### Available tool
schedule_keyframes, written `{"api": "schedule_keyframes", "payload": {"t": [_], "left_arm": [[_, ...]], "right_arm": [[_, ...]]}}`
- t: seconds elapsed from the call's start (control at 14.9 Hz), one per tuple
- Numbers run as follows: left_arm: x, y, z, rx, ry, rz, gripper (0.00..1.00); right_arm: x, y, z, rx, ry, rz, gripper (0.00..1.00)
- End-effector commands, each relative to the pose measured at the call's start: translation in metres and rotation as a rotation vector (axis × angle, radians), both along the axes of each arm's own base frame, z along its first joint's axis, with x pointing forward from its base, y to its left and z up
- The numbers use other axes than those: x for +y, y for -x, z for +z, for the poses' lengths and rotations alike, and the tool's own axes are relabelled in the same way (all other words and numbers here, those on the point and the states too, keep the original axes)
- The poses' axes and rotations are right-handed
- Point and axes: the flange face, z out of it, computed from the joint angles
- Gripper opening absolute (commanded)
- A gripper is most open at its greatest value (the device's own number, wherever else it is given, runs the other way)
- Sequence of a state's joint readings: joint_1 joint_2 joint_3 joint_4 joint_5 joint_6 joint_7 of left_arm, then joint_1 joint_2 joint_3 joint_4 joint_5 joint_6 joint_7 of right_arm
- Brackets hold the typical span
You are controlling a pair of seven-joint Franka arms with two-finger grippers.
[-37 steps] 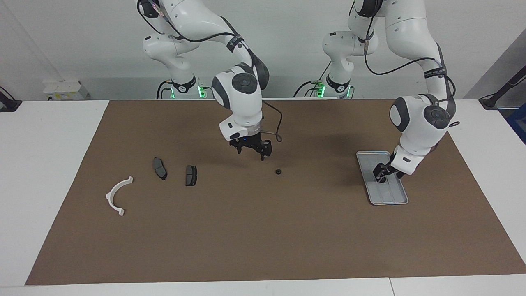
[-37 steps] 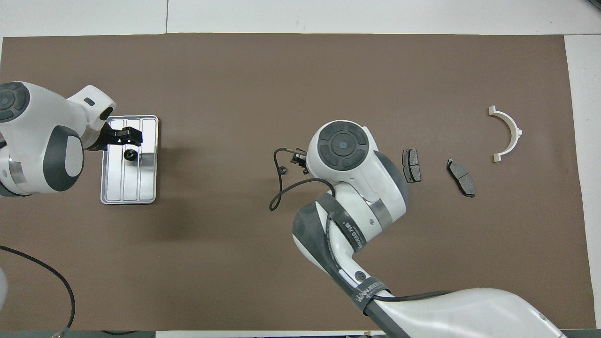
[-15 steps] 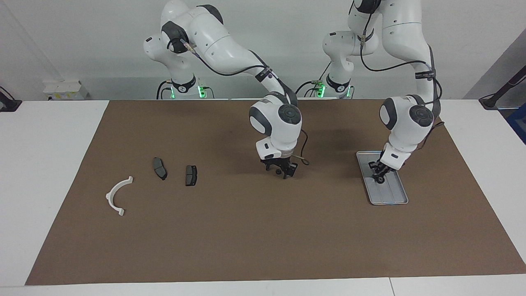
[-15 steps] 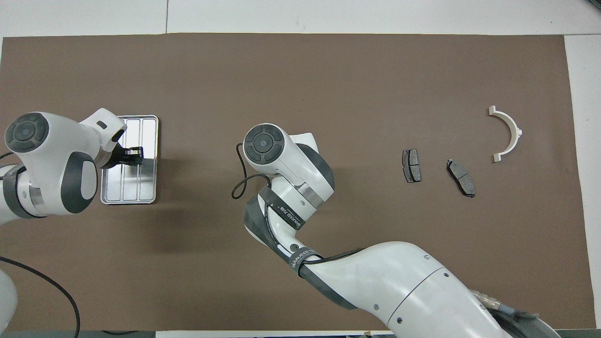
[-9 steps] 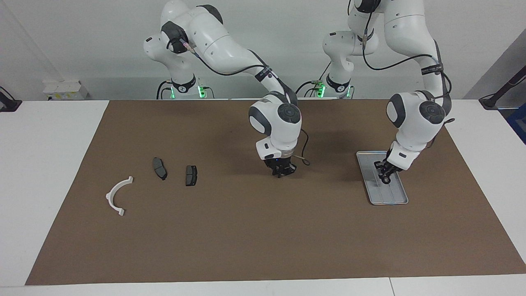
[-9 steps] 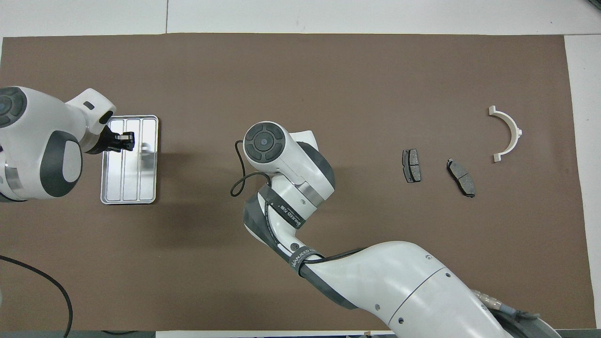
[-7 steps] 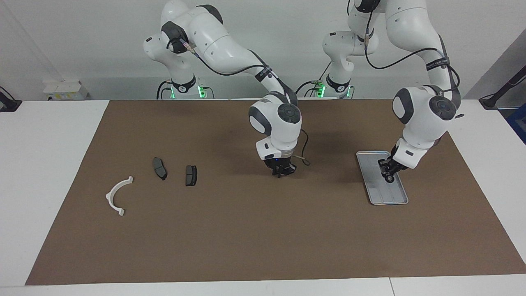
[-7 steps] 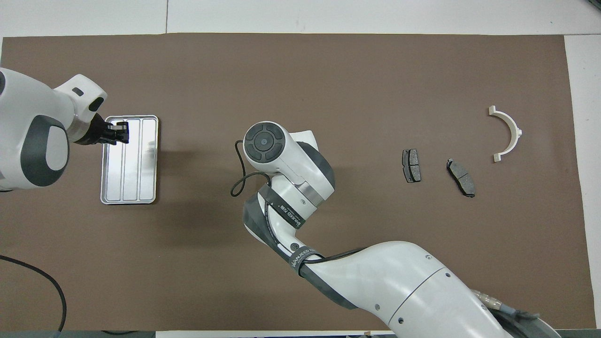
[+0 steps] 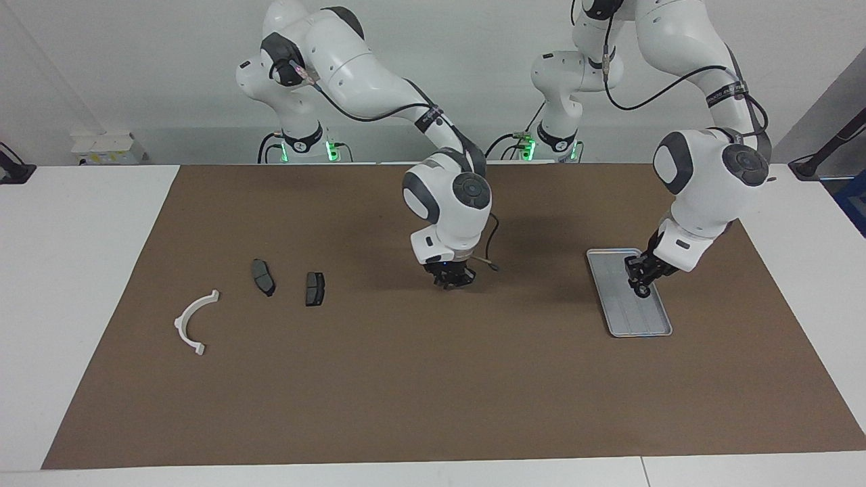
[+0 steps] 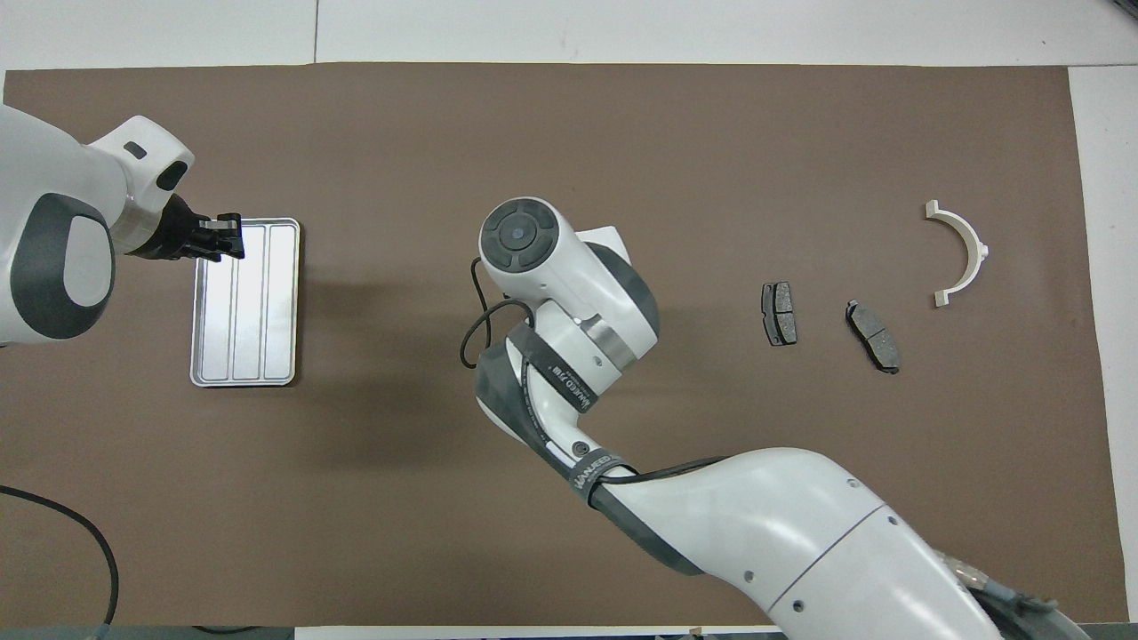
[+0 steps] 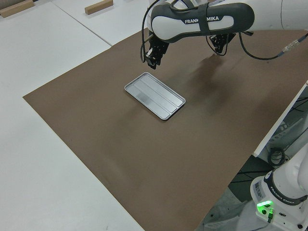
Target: Place bearing gear from tray to pile
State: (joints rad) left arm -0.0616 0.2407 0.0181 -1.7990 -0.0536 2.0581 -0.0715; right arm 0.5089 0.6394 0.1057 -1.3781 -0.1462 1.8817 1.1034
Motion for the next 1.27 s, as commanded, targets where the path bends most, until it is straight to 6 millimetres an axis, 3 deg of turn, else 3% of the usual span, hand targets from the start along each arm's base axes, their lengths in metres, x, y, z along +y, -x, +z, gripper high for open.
{"api": "schedule_keyframes", "payload": {"t": [0.0,0.07,0.27,0.34,0.54,0.67,0.74,0.94,1.21], "left_arm": [[-0.004,0.004,0.001,0.013,0.013,0.014,0.0],[-0.017,0.004,0.002,0.013,0.013,0.044,0.0],[-0.132,0.028,-0.006,0.022,-0.034,0.168,0.0],[-0.178,0.04,-0.003,0.008,-0.04,0.191,0.0],[-0.286,0.082,-0.005,-0.014,-0.039,0.238,0.0],[-0.346,0.109,-0.039,-0.045,-0.088,0.245,0.0],[-0.366,0.115,-0.056,-0.066,-0.078,0.255,0.0],[-0.384,0.118,-0.082,-0.081,-0.05,0.248,0.0],[-0.383,0.121,-0.095,-0.096,-0.03,0.242,0.0]], "right_arm": [[-0.079,-0.023,0.074,0.046,-0.022,0.117,0.0],[-0.111,-0.03,0.093,0.069,-0.03,0.173,0.0],[-0.213,-0.054,0.129,0.095,-0.062,0.372,0.0],[-0.244,-0.062,0.129,0.102,-0.07,0.438,0.0],[-0.323,-0.077,0.114,0.085,-0.092,0.565,0.0],[-0.354,-0.082,0.099,0.059,-0.09,0.617,0.0],[-0.365,-0.084,0.086,0.04,-0.087,0.637,0.0],[-0.384,-0.084,0.044,-0.019,-0.079,0.671,0.0],[-0.393,-0.098,-0.007,-0.056,-0.084,0.676,0.0]]}}
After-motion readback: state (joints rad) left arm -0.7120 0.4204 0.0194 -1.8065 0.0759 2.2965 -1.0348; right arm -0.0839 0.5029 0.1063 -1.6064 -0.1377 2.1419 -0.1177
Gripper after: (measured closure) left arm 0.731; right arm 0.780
